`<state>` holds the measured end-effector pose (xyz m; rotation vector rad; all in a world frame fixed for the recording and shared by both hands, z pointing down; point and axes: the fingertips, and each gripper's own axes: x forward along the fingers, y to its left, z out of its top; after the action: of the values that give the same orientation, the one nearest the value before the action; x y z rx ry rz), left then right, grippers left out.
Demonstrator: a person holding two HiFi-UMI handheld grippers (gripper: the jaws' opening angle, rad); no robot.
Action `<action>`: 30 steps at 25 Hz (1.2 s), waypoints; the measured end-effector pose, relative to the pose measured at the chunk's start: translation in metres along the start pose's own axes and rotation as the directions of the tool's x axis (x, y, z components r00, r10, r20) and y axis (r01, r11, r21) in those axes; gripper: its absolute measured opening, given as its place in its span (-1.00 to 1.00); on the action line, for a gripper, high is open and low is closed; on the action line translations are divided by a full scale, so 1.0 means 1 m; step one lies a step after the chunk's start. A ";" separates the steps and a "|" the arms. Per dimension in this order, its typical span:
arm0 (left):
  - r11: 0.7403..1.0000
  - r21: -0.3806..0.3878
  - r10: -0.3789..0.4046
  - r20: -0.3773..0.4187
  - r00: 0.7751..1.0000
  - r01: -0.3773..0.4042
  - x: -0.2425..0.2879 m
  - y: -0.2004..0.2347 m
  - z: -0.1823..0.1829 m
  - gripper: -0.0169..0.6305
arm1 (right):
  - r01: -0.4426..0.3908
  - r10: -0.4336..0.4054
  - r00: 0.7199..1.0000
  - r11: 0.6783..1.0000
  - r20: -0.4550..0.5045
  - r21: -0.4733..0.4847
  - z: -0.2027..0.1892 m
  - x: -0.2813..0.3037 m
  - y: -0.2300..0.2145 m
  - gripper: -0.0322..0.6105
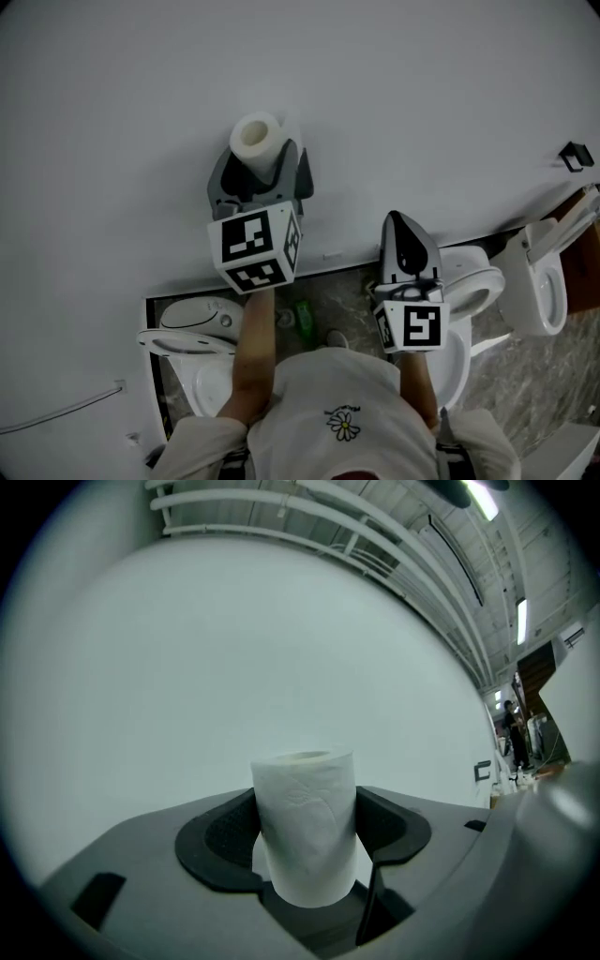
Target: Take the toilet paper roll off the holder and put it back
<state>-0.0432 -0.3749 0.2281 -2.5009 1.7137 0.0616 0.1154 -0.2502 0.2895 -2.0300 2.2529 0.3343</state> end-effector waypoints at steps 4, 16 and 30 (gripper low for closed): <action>1.000 0.021 0.009 -0.072 0.997 -0.008 0.012 -0.005 -0.022 0.03 | 0.022 -0.022 0.999 1.000 -0.028 0.007 -0.010 -0.004 -0.005 -0.87; 0.999 0.031 0.030 -0.244 0.969 -0.023 0.029 -0.008 -0.055 0.04 | 0.049 -0.048 0.996 0.999 -0.079 0.016 -0.027 -0.012 -0.016 -0.87; 0.987 0.150 0.082 -0.193 0.978 -0.053 0.023 -0.015 -0.061 0.04 | 0.036 -0.035 0.994 0.999 -0.100 0.014 -0.033 -0.019 -0.016 -0.87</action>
<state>-0.0229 -0.3984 0.2878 -2.4134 1.8033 -0.3059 0.1356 -0.2402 0.3236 -2.1212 2.2642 0.2161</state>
